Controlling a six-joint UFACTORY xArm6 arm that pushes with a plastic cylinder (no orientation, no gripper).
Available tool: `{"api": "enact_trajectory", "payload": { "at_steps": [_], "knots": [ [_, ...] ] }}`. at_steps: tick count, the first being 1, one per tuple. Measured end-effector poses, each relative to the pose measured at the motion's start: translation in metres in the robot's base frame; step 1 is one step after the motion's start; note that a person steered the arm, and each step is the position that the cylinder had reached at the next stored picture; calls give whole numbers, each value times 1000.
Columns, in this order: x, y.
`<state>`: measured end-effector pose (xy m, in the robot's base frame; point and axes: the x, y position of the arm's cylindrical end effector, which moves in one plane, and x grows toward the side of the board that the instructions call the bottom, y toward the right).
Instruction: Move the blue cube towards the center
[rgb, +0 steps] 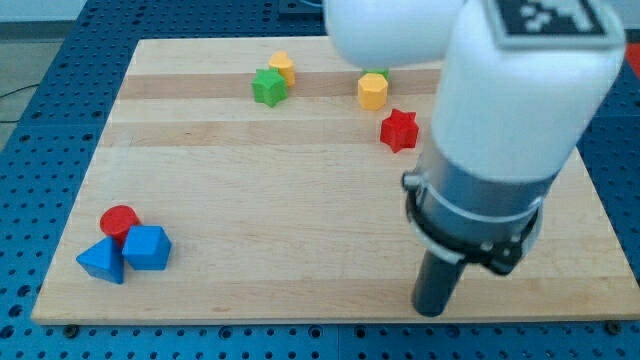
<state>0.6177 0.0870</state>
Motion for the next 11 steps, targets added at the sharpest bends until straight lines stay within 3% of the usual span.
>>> {"api": "enact_trajectory", "payload": {
  "at_steps": [1, 3, 4, 6, 8, 9, 10, 11],
  "knots": [
    [1, -24],
    [-4, -247],
    [-43, -291],
    [-118, -251],
    [-126, -326],
    [-158, -305],
    [-177, -247],
    [-177, -197]
  ]
}}
